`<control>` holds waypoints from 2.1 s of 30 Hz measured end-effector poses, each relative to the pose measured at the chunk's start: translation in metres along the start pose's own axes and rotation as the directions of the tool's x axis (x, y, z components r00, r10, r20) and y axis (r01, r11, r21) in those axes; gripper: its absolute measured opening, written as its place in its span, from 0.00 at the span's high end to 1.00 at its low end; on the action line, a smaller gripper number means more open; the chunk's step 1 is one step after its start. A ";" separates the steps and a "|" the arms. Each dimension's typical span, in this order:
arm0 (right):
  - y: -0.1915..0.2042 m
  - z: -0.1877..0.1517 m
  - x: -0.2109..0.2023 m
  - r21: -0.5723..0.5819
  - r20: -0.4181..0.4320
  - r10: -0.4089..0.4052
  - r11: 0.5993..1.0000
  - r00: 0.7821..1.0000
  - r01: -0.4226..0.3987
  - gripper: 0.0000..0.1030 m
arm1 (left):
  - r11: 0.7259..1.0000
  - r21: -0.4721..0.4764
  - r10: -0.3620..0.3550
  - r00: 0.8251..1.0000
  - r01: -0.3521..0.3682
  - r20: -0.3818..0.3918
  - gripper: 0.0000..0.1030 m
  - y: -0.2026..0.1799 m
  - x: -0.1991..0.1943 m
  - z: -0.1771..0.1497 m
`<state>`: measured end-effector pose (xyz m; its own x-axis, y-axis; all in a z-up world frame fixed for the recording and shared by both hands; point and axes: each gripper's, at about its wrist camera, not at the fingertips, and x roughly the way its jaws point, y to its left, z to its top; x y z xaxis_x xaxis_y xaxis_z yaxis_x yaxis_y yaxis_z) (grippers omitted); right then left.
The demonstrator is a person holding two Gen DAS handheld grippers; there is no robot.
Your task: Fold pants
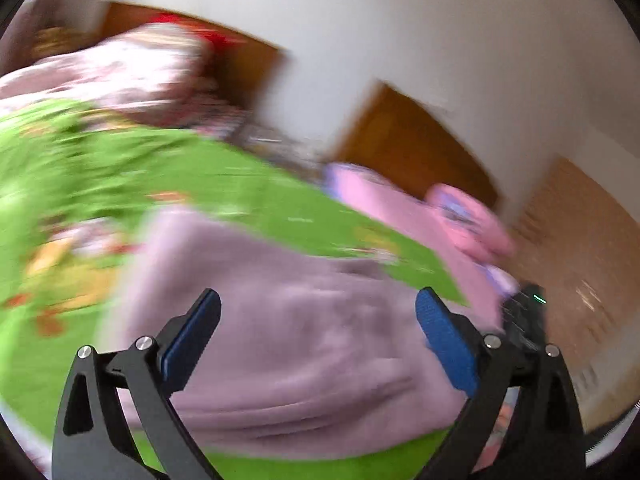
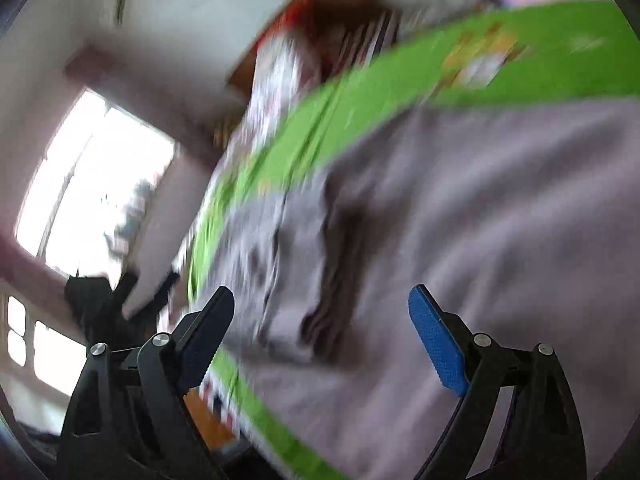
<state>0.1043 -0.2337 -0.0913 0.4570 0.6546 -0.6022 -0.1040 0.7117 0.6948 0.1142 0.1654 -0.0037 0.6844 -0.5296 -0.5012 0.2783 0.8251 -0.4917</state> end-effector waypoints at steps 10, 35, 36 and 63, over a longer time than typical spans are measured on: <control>0.060 -0.024 0.060 -0.211 -0.246 -0.145 0.973 0.958 0.093 0.17 | 0.976 -0.120 0.182 0.983 -0.182 -0.004 0.05 0.072 -0.025 -0.045; 0.082 0.013 0.038 -0.101 0.030 0.039 0.994 0.999 -0.036 0.86 | 0.950 0.173 0.276 0.959 -0.261 -0.070 0.05 0.048 -0.024 -0.070; 0.096 0.017 0.034 -0.138 0.046 0.046 0.990 0.998 -0.039 0.86 | 0.944 0.183 0.290 0.955 -0.276 -0.057 0.05 0.044 -0.021 -0.068; 0.110 0.040 0.009 -0.210 0.171 -0.051 0.974 0.984 0.087 0.86 | 0.874 0.377 0.366 0.926 -0.306 -0.097 0.02 0.012 0.017 -0.076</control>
<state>0.1323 -0.1595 -0.0045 0.6061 0.5643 -0.5606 -0.2473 0.8035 0.5415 0.0779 0.1507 -0.0725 0.6698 -0.2078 -0.7129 0.2879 0.9576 -0.0086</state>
